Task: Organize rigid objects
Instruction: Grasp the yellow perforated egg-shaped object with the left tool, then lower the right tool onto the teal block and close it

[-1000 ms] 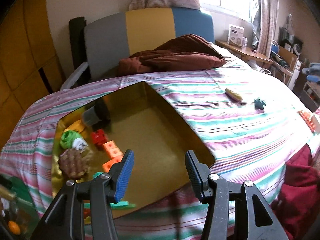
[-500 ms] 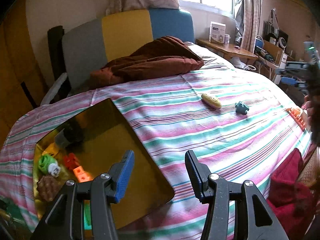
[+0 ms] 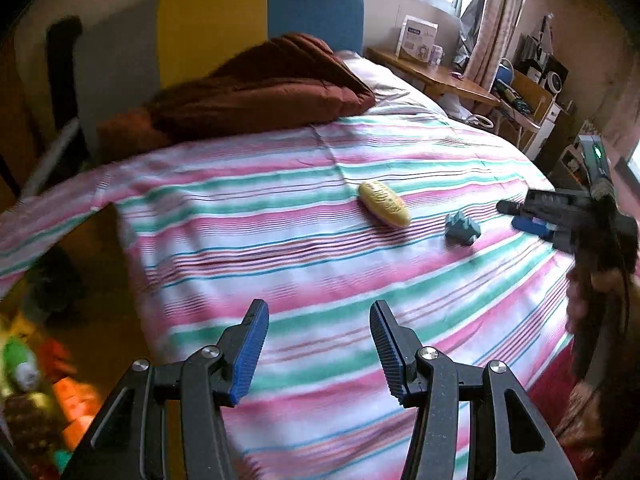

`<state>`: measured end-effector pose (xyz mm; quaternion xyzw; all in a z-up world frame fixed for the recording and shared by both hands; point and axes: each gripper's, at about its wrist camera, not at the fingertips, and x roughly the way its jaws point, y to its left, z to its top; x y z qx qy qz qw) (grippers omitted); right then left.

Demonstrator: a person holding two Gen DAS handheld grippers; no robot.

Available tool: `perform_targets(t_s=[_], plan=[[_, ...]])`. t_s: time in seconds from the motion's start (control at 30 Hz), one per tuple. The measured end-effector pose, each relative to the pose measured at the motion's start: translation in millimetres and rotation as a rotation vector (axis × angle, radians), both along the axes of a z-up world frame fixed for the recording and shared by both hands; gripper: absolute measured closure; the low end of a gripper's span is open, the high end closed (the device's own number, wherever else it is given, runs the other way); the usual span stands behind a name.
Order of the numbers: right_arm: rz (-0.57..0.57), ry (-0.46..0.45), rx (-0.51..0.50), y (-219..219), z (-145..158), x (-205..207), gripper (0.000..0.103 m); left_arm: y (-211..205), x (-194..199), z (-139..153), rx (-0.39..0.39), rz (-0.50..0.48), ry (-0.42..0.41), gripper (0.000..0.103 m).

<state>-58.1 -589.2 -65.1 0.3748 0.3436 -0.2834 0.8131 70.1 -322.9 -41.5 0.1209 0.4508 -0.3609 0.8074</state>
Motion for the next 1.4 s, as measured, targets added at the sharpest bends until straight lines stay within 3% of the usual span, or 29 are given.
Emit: perform_targets(t_s=[0.27,0.83,0.97,1.0,1.1,1.4], plan=[[0.013,0.03,0.025,-1,-3,4,0.066,-69,31,-20,-0.011,-0.012,0.103,0.049],[0.051,0.066,0.062,1,-9,12,0.065,-166,80,-66,0.009,0.038,0.184,0.041],[0.056,0.066,0.062,1,-9,15,0.065,-175,81,-71,0.025,0.026,0.127,0.045],[0.057,0.068,0.06,2,-9,15,0.065,-175,79,-71,0.034,0.026,0.106,0.052],[0.058,0.074,0.058,2,-10,17,0.065,-170,73,-73,0.044,-0.021,0.07,0.056],[0.035,0.109,0.066,-2,-16,15,0.066,-117,32,-74,0.041,-0.053,0.045,0.056]])
